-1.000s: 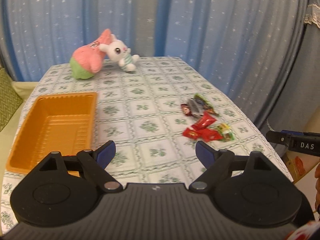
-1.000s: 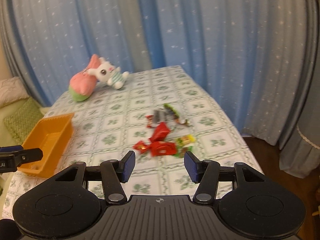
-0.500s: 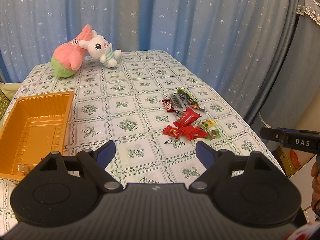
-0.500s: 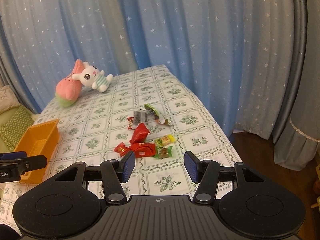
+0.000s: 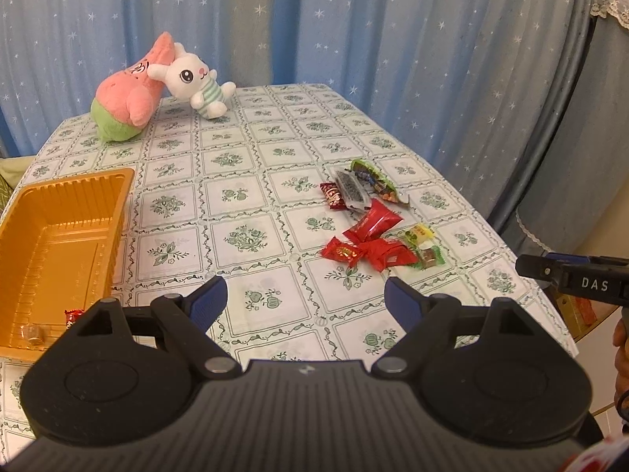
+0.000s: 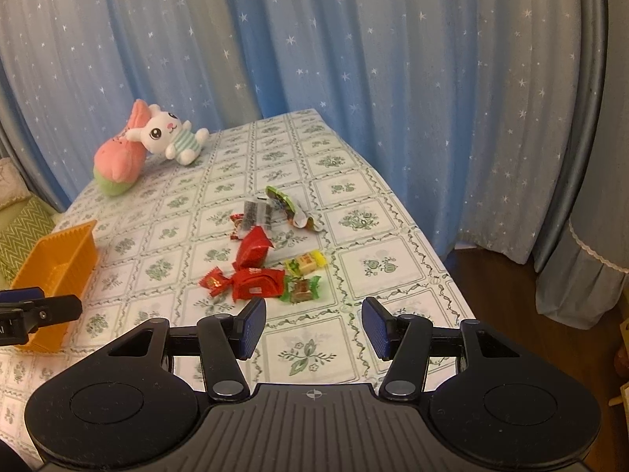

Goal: Organize snacks
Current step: 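Move both open tools back toward the candy pile, then grasp a red square candy packet with the left tool while the right tool grasps a green-wrapped brown candy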

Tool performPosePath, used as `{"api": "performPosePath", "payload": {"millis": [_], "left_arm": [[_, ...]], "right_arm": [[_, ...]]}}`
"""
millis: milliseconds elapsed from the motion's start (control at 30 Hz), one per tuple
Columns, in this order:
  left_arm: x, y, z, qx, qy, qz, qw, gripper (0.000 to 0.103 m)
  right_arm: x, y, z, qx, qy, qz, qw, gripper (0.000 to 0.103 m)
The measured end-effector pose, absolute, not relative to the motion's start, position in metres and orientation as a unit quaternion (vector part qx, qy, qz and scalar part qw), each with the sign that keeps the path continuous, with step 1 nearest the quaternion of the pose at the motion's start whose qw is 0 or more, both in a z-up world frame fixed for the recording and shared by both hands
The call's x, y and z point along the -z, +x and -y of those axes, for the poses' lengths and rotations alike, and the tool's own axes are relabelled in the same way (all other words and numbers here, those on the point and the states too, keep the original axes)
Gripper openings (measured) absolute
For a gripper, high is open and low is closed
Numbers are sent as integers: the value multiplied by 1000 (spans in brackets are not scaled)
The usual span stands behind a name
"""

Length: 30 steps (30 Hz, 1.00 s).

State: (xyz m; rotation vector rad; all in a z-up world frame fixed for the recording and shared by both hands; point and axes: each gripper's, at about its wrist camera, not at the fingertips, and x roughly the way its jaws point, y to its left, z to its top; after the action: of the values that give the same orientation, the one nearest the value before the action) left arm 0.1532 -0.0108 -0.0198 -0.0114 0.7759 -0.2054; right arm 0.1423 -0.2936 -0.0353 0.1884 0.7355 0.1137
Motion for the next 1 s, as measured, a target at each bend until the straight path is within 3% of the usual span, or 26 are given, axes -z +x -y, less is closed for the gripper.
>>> {"api": "performPosePath", "payload": {"millis": [1000], "left_arm": [[99, 225, 20, 72, -27, -410, 909, 85]], "right_arm": [[139, 257, 257, -82, 48, -383, 919, 54]]}}
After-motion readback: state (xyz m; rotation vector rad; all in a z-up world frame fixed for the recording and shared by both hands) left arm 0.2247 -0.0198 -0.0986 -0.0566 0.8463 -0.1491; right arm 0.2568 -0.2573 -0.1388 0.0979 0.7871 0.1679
